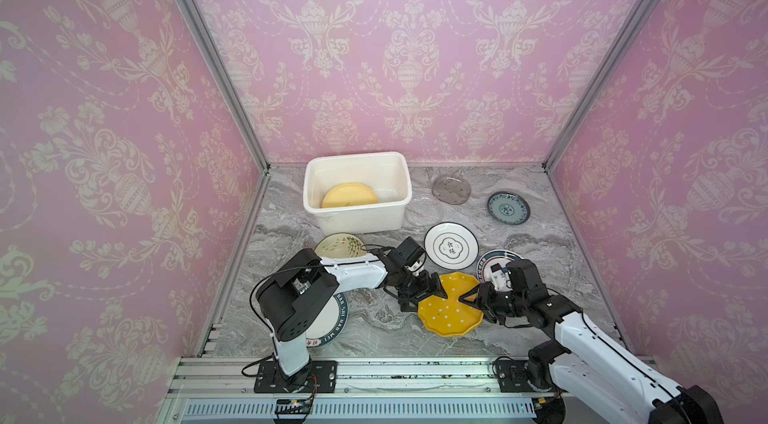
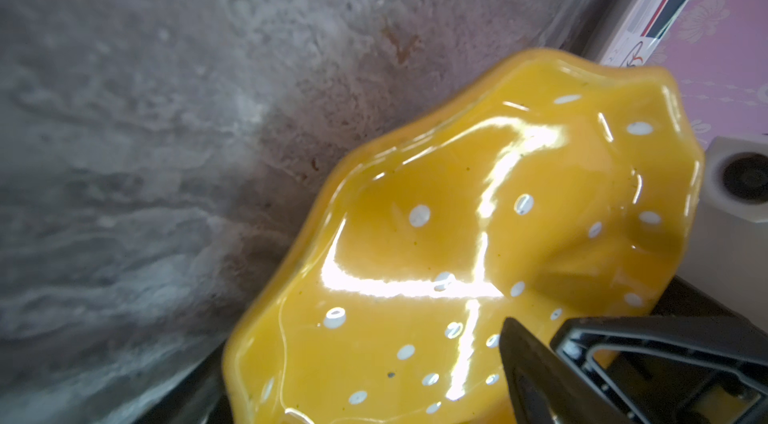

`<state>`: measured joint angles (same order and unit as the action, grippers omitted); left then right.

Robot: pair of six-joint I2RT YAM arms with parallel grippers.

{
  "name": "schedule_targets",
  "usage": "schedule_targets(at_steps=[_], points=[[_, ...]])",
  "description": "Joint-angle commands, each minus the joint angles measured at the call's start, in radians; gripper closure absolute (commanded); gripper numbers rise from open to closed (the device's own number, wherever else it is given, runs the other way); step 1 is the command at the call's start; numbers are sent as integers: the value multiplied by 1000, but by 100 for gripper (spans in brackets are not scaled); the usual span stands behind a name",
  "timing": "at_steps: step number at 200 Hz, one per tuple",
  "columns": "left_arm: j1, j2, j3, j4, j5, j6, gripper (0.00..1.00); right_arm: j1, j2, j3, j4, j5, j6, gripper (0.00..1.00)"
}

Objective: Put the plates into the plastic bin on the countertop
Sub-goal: 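Pinch the polka-dot plate rim with both grippers and tilt it up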

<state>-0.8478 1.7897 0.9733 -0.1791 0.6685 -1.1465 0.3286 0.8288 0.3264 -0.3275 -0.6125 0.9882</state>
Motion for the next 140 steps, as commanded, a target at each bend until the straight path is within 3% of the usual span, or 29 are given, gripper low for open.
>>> schedule_targets(at_steps=[1,72,104,140], points=[[-15,7,-5,41,35,-16,9,9,-10,52,-10,-25,-23,63],[-12,-53,-6,64,24,-4,8,8,-26,135,-133,13,-74,84],[4,-180,4,45,-27,39,7,8,-48,245,-294,59,-140,89],[34,-377,54,-103,-136,165,6,8,-53,426,-429,86,-175,92]])
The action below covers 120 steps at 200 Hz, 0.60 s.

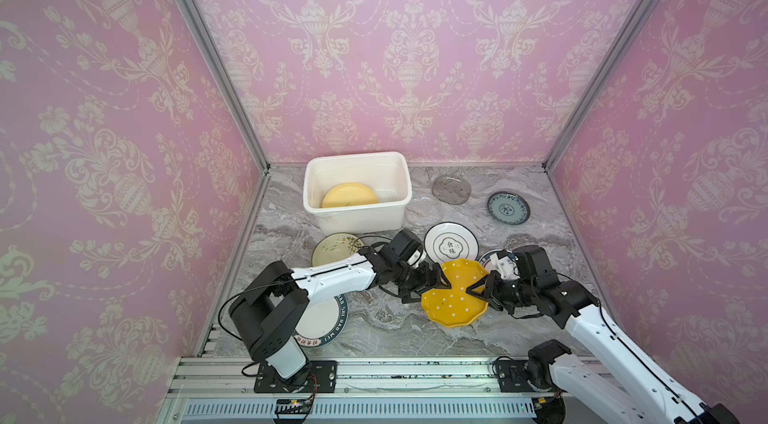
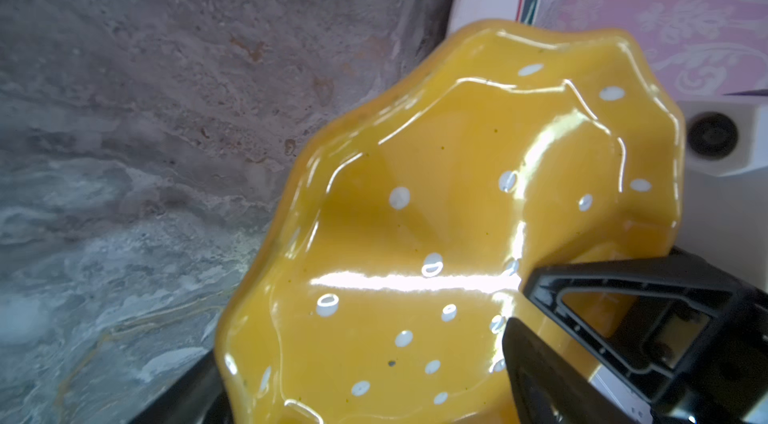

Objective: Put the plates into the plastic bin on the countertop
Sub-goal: 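Pinch the polka-dot plate rim with both grippers and tilt it up, then lift the polka-dot plate with the right gripper while the left gripper releases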

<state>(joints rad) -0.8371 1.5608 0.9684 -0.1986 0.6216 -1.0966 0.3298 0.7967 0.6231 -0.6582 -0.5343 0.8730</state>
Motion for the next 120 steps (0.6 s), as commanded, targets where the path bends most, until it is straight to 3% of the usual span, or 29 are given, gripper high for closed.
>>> schedule_targets(at_steps=[1,71,120], points=[[24,-155,62,-88,-94,120,6,7,-21,134,-102,9,-61,92],[150,-621,80,-279,-382,238,1,60,91,511,-107,39,39,94],[173,-824,181,-578,-734,313,1,187,338,830,-8,108,111,94]])
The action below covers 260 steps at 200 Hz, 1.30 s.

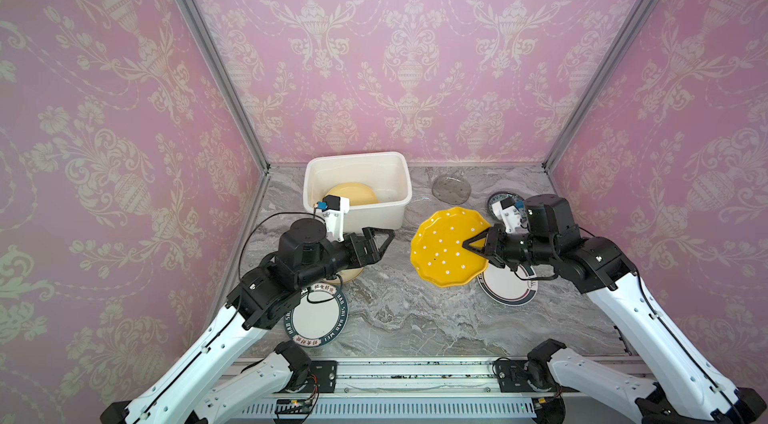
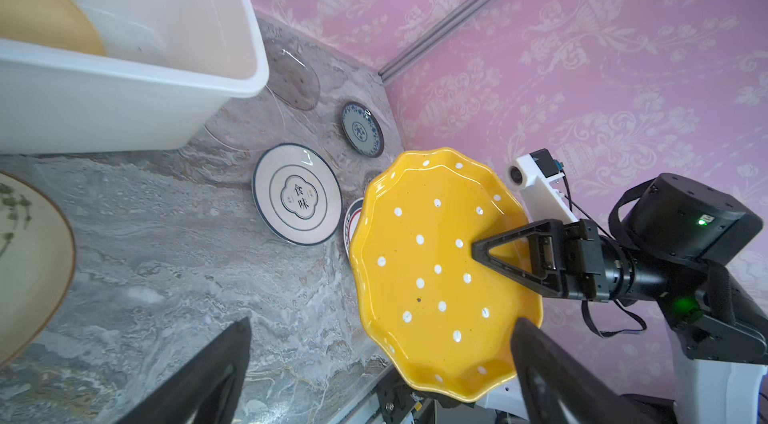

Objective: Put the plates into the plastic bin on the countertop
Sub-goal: 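Lift the polka-dot plate with the right gripper while the left gripper releases, then lower the yellow polka-dot plate into the white bin with the right gripper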

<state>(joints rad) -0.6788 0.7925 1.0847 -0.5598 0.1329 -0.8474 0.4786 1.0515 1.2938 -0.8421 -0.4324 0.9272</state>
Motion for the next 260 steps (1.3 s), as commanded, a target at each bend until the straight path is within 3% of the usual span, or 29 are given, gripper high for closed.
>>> schedule_targets(at_steps=[1,54,84,146,165,223,260], points=[[14,-59,66,-222,-250,64,1,38,90,164,179,6,58,94],[14,-144,254,-480,-733,128,1,67,397,425,410,-19,126,94],[14,-142,314,-492,-876,177,1,71,550,567,432,-39,120,94],[13,-61,308,-482,-910,103,1,83,849,751,591,-116,195,94],[13,-35,324,-463,-905,131,1,96,950,837,615,-134,199,94],[22,84,384,-458,-795,193,1,121,1203,1051,644,-164,214,95],[108,134,382,-453,-629,161,1,121,1315,1133,682,-201,248,94]])
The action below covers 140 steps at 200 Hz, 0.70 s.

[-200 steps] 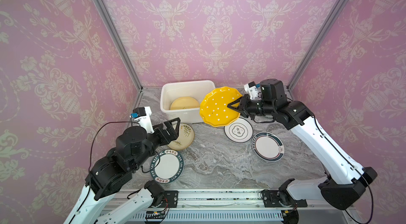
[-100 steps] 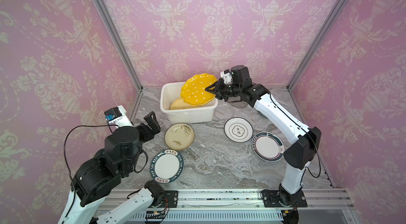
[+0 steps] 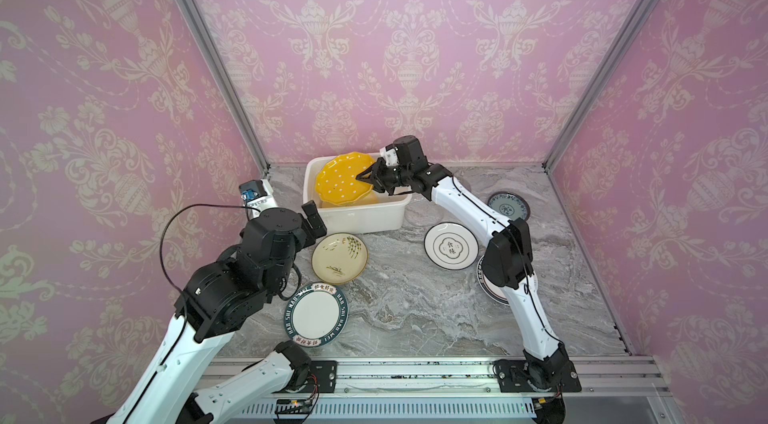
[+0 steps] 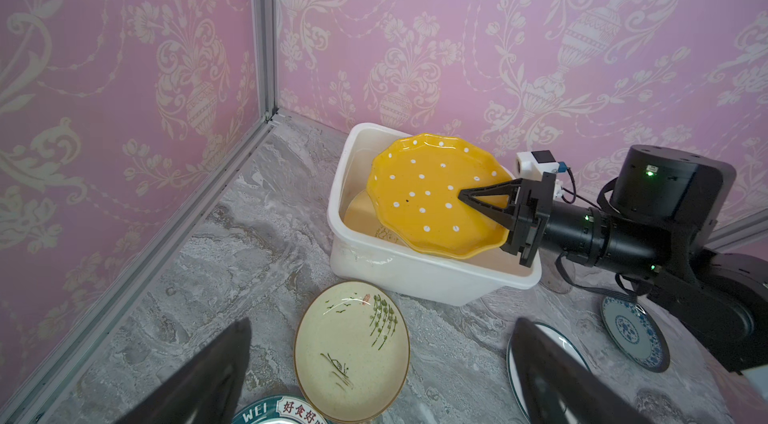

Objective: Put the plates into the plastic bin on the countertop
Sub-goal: 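Lower the yellow polka-dot plate into the white bin with the right gripper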

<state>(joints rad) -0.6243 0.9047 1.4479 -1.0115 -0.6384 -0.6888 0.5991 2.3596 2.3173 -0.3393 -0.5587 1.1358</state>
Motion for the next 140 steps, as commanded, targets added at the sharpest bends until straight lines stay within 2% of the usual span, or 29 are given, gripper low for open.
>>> schedule_targets(at_steps=[1,38,86,140], points=[[58,24,19,-2,148,2,1,1,10,113,179,-75,40,94],[142,47,15,-21,289,-34,1,1,123,228,188,-82,57,95],[172,67,-5,-33,359,-62,1,-4,201,258,264,-68,107,95],[187,90,-38,-12,398,-82,1,-4,246,258,222,-74,51,96]])
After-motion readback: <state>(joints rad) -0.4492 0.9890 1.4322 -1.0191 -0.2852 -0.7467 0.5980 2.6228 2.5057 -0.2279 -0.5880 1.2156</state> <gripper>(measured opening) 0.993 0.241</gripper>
